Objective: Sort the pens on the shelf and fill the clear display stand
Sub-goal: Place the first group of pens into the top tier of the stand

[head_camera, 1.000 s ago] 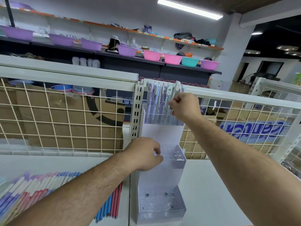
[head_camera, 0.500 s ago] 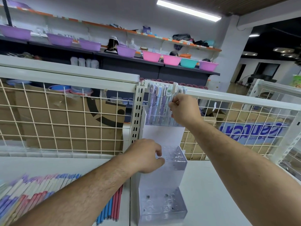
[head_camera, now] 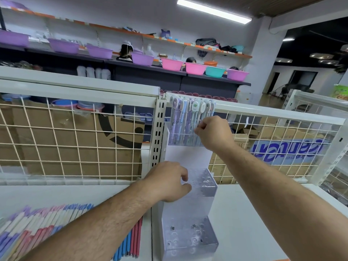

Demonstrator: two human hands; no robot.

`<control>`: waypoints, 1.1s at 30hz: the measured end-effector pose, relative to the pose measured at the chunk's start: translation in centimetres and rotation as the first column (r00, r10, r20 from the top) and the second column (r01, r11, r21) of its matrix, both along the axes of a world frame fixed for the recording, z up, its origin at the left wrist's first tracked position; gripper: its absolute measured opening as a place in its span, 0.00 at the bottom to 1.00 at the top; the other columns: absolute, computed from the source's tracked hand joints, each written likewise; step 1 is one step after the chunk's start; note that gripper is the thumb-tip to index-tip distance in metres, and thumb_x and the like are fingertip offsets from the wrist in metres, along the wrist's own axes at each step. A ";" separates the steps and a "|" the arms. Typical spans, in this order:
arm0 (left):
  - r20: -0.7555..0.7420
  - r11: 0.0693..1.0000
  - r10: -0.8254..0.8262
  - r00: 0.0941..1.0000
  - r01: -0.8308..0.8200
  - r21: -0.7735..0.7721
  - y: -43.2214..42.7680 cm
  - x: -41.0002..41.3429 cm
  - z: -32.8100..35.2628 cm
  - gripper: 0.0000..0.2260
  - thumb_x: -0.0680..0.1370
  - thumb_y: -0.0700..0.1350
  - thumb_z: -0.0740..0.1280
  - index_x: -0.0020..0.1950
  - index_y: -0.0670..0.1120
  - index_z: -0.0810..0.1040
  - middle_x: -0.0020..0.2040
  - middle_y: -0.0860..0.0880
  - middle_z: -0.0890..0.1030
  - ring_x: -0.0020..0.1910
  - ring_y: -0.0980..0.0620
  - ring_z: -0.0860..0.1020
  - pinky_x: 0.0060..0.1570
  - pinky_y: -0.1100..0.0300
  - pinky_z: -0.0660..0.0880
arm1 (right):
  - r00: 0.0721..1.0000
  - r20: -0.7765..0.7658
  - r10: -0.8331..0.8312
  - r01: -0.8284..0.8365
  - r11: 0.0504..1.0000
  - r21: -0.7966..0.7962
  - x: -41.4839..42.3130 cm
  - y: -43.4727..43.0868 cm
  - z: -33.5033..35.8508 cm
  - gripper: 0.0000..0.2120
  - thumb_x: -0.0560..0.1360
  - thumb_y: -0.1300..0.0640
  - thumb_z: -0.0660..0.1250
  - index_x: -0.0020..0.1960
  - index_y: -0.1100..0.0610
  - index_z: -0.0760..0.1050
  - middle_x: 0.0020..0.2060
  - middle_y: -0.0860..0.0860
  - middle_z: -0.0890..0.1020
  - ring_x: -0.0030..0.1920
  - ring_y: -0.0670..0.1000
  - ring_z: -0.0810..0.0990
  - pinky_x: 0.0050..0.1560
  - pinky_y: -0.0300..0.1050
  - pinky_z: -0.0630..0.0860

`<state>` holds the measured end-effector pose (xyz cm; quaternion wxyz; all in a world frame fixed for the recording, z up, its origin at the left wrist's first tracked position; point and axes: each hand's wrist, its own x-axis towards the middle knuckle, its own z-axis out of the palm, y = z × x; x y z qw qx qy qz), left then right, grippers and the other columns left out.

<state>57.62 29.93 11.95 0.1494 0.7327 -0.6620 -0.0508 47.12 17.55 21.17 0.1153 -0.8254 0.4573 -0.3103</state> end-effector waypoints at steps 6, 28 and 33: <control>-0.004 1.000 -0.020 1.000 0.020 -0.014 0.0 0.2 -0.2 0.17 0.77 0.62 0.64 0.61 0.56 0.79 0.58 0.55 0.77 0.58 0.51 0.74 0.55 0.55 0.73 | 0.998 -0.049 -0.027 0.025 0.998 -0.058 -0.9 2.2 -1.5 0.12 0.78 0.53 0.69 0.60 0.54 0.79 0.52 0.49 0.82 0.49 0.52 0.81 0.50 0.50 0.80; -0.126 0.985 0.054 0.991 -0.073 -0.155 9.1 1.3 -1.3 0.14 0.77 0.55 0.64 0.59 0.52 0.79 0.57 0.52 0.78 0.61 0.49 0.73 0.58 0.52 0.75 | 0.947 -0.306 0.094 -0.069 0.993 0.091 -5.2 14.0 -8.0 0.22 0.77 0.45 0.69 0.69 0.47 0.74 0.63 0.47 0.80 0.58 0.50 0.80 0.53 0.47 0.78; -0.082 0.977 0.188 0.979 -0.195 -0.092 14.6 0.8 -2.1 0.15 0.77 0.57 0.65 0.61 0.52 0.77 0.59 0.52 0.77 0.61 0.49 0.71 0.58 0.52 0.74 | 0.935 -0.279 0.220 -0.173 0.967 0.186 -5.0 17.8 -9.6 0.21 0.78 0.45 0.69 0.69 0.48 0.73 0.64 0.48 0.79 0.54 0.51 0.80 0.47 0.44 0.74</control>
